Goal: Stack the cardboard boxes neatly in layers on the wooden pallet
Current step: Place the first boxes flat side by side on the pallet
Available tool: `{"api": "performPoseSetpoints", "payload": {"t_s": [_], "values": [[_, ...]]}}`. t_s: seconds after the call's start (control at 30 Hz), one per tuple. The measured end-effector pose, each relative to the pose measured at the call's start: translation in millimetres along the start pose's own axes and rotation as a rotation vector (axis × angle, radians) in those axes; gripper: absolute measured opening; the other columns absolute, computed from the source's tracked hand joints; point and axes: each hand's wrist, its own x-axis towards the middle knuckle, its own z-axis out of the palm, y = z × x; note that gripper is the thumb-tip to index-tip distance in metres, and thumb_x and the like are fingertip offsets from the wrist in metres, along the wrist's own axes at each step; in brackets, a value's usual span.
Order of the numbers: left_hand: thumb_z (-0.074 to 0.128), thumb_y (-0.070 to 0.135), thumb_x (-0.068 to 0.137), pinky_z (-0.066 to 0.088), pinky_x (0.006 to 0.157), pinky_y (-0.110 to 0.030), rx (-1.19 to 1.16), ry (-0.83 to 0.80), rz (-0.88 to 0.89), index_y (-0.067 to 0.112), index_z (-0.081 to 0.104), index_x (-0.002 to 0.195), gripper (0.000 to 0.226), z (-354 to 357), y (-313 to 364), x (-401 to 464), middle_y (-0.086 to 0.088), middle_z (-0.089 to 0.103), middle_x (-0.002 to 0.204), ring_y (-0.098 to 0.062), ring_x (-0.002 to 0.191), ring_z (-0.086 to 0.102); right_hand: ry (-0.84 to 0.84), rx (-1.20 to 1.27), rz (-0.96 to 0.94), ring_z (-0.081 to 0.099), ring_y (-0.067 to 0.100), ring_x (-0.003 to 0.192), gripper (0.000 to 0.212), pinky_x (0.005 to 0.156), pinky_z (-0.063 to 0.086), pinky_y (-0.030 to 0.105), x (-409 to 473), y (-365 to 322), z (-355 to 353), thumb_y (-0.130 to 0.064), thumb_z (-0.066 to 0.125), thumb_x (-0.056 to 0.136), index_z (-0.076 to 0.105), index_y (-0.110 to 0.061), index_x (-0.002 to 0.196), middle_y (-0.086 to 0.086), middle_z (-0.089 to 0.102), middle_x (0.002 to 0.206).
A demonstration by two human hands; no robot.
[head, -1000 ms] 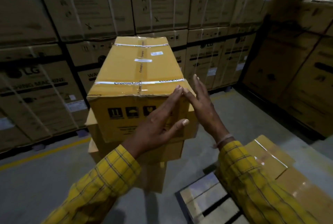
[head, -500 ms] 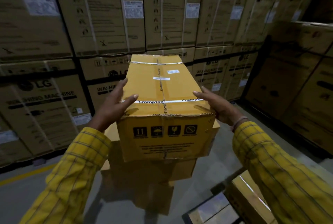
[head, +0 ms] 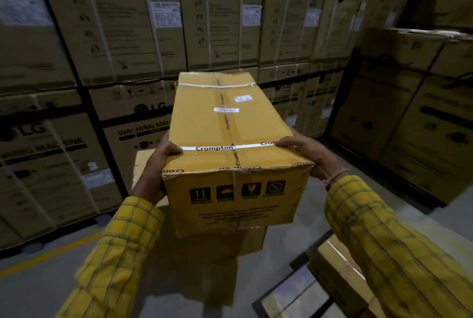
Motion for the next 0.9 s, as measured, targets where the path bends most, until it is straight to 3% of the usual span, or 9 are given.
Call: {"api": "performPoseSetpoints", "payload": {"t_s": [0.1, 0.2, 0.27, 0.47, 0.53, 0.57, 0.7, 0.83, 0.9], "values": [[0.044, 0.014, 0.092, 0.056, 0.087, -0.048, 0.029, -0.072, 0.023, 0.029, 0.051, 0.147, 0.058, 38.6, -2.5, -7.8, -0.022, 0.056, 0.144, -0.038, 0.108, 0.066, 0.048, -0.021, -0.066, 0.074, 0.023, 0.089, 0.058, 0.075, 0.062, 0.032, -33.3, -0.7, -35.0, -0.01, 0.059, 0.097, 0.042, -0.03, 0.148, 0.011, 0.063, 0.126], [0.046, 0.015, 0.085, 0.052, 0.096, -0.055, 0.052, -0.172, 0.054, 0.035, 0.046, 0.15, 0.068, 97.3, -6.0, -15.8, -0.015, 0.058, 0.143, -0.04, 0.118, 0.063, 0.131, -0.057, -0.137, 0.074, 0.021, 0.096, 0.083, 0.077, 0.061, 0.031, -78.3, 5.6, -85.5, -0.014, 0.071, 0.088, 0.031, -0.031, 0.159, 0.009, 0.058, 0.136], [0.047, 0.017, 0.081, 0.055, 0.089, -0.05, 0.08, -0.235, 0.044, 0.035, 0.041, 0.154, 0.075, 145.4, -12.8, -22.4, -0.013, 0.058, 0.143, -0.038, 0.115, 0.064, 0.198, -0.109, -0.168, 0.072, 0.018, 0.103, 0.094, 0.079, 0.059, 0.026, -117.5, 11.9, -120.9, -0.021, 0.072, 0.08, 0.024, -0.032, 0.161, 0.003, 0.057, 0.135], [0.044, 0.012, 0.082, 0.06, 0.077, -0.039, 0.141, -0.456, 0.02, 0.037, 0.032, 0.159, 0.083, 304.8, -64.3, -60.8, -0.01, 0.055, 0.146, -0.028, 0.105, 0.071, 0.42, -0.136, -0.186, 0.067, 0.019, 0.11, 0.086, 0.085, 0.058, 0.022, -259.5, 55.6, -236.1, -0.012, 0.069, 0.096, 0.017, -0.033, 0.161, -0.001, 0.059, 0.13], [0.046, 0.009, 0.084, 0.059, 0.068, -0.028, 0.139, -0.496, -0.032, 0.031, 0.03, 0.161, 0.081, 356.4, -89.9, -81.3, -0.016, 0.05, 0.151, -0.017, 0.096, 0.073, 0.48, -0.136, -0.172, 0.069, 0.019, 0.114, 0.092, 0.091, 0.058, 0.028, -310.7, 75.7, -275.2, -0.02, 0.076, 0.092, 0.02, -0.045, 0.159, 0.0, 0.061, 0.136], [0.047, 0.01, 0.083, 0.058, 0.07, -0.027, 0.15, -0.534, -0.048, 0.034, 0.029, 0.161, 0.084, 381.3, -104.5, -92.1, -0.013, 0.049, 0.153, -0.018, 0.102, 0.072, 0.512, -0.137, -0.168, 0.069, 0.017, 0.115, 0.09, 0.092, 0.058, 0.03, -336.1, 85.4, -293.7, -0.021, 0.076, 0.091, 0.022, -0.049, 0.157, 0.0, 0.062, 0.138], [0.048, 0.006, 0.078, 0.055, 0.089, -0.045, 0.139, -0.671, -0.109, 0.049, 0.034, 0.156, 0.09, 470.6, -159.6, -136.1, 0.002, 0.051, 0.154, -0.035, 0.127, 0.059, 0.617, -0.17, -0.134, 0.067, 0.009, 0.117, 0.096, 0.094, 0.057, 0.026, -429.1, 124.6, -358.5, -0.022, 0.075, 0.093, 0.013, -0.043, 0.163, -0.006, 0.06, 0.142], [0.036, -0.01, 0.09, 0.059, 0.071, -0.038, 0.11, -0.71, -0.18, 0.054, 0.038, 0.152, 0.089, 548.6, -200.1, -180.3, 0.014, 0.064, 0.139, -0.03, 0.108, 0.07, 0.714, -0.147, -0.116, 0.064, 0.015, 0.125, 0.094, 0.098, 0.057, 0.034, -504.9, 163.2, -409.3, -0.024, 0.078, 0.091, 0.02, -0.048, 0.161, -0.013, 0.062, 0.141], [0.037, -0.009, 0.09, 0.057, 0.07, -0.041, 0.126, -0.723, -0.191, 0.057, 0.038, 0.15, 0.089, 574.1, -216.1, -194.1, 0.009, 0.064, 0.14, -0.037, 0.102, 0.069, 0.741, -0.145, -0.105, 0.064, 0.015, 0.126, 0.09, 0.1, 0.056, 0.037, -532.0, 175.3, -423.7, -0.025, 0.078, 0.092, 0.024, -0.052, 0.158, -0.016, 0.063, 0.14]]}}
